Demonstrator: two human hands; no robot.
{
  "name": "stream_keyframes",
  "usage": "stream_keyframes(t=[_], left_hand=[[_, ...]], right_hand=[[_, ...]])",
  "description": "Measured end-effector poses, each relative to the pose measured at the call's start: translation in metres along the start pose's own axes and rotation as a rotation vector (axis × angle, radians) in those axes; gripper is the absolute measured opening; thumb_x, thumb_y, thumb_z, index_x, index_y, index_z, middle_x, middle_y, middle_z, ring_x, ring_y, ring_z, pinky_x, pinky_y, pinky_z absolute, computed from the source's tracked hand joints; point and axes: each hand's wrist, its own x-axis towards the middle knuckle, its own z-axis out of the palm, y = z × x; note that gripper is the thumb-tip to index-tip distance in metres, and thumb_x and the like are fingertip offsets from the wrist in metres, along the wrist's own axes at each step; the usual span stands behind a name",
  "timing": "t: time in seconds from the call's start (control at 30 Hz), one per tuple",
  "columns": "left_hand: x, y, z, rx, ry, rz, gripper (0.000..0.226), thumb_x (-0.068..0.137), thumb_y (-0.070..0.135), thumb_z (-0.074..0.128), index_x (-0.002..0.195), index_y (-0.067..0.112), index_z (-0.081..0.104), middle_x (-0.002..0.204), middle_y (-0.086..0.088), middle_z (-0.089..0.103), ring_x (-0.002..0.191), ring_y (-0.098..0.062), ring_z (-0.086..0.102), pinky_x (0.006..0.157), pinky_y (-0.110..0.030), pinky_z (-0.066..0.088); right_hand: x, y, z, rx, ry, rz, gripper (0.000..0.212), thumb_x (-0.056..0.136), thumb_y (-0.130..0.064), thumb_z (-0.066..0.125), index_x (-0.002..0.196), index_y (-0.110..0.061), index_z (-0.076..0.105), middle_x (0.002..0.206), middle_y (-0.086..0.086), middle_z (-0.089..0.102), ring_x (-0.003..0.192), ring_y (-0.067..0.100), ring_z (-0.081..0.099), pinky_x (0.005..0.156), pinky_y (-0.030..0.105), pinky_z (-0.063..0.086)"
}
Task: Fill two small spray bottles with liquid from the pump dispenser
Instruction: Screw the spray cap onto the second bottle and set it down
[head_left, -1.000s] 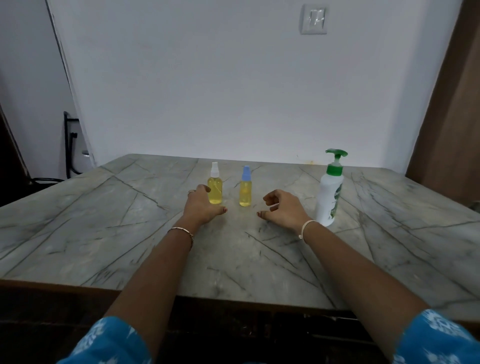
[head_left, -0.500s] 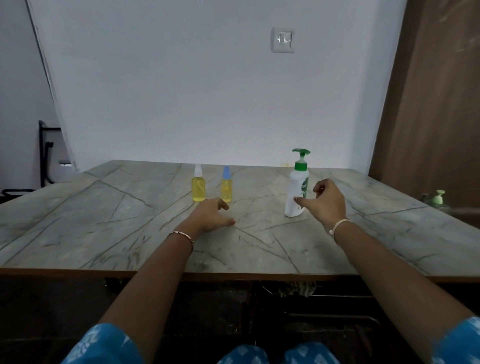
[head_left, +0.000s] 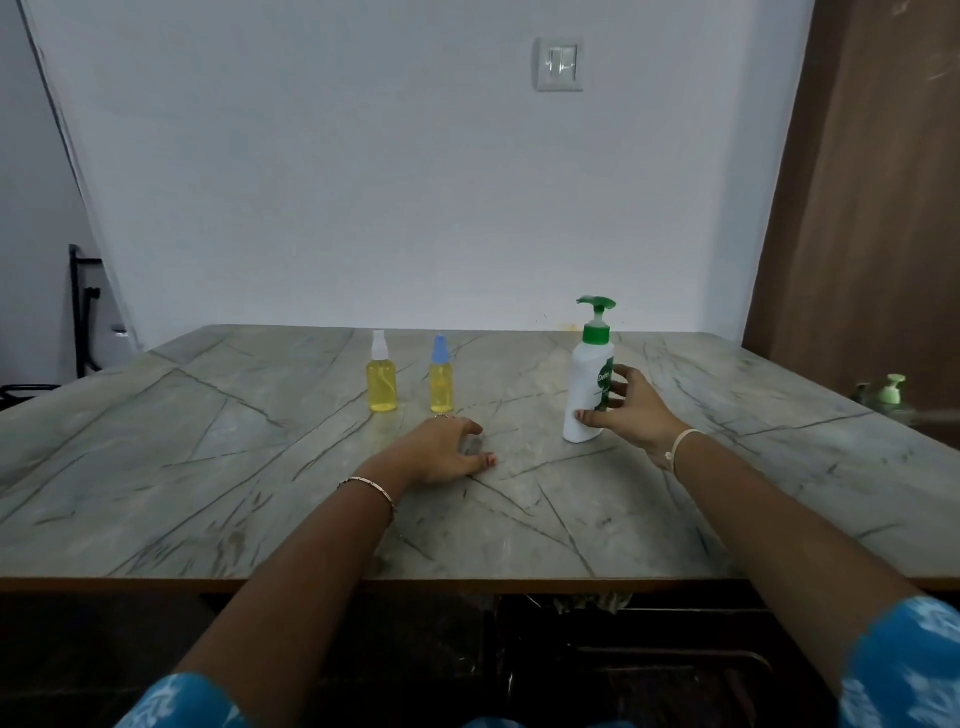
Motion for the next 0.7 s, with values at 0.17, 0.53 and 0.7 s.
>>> stream_keyframes(t=[0.17,0.53,0.7], left_hand=[[0.01,-0.009,-0.003,0.013,-0.018,0.006,0.07,0.084,0.06,0.057,0.139,0.02,0.046,0.145,-0.005,0.044,0.134,-0.022,0.039,0.11,-0.034,0.032],[0.059,-0.026,-0.039,-0.023,-0.102,0.048,0.036,0.07,0.044,0.08,0.099,0.022,0.076,0.099,0.008,0.071,0.088,-0.006,0.06,0.071,-0.015,0.042],[0.085,-0.024,-0.052,0.003,-0.229,0.034,0.026,0.069,0.032,0.083,0.091,0.021,0.077,0.09,0.01,0.074,0.088,-0.004,0.065,0.083,-0.018,0.05]], right_hand=[[0.014,0.004,0.012,-0.036,0.008,-0.01,0.085,0.071,-0.009,0.084,0.141,-0.009,0.033,0.132,0.012,0.054,0.108,0.019,0.053,0.094,0.033,0.046],[0.063,0.006,0.072,-0.083,0.113,-0.02,0.076,0.061,-0.024,0.09,0.112,-0.017,0.033,0.102,-0.006,0.051,0.098,0.016,0.053,0.087,0.032,0.047],[0.083,0.01,0.09,-0.004,0.163,-0.003,0.08,0.057,-0.019,0.091,0.11,-0.017,0.031,0.095,-0.01,0.05,0.099,0.02,0.057,0.088,0.037,0.051]])
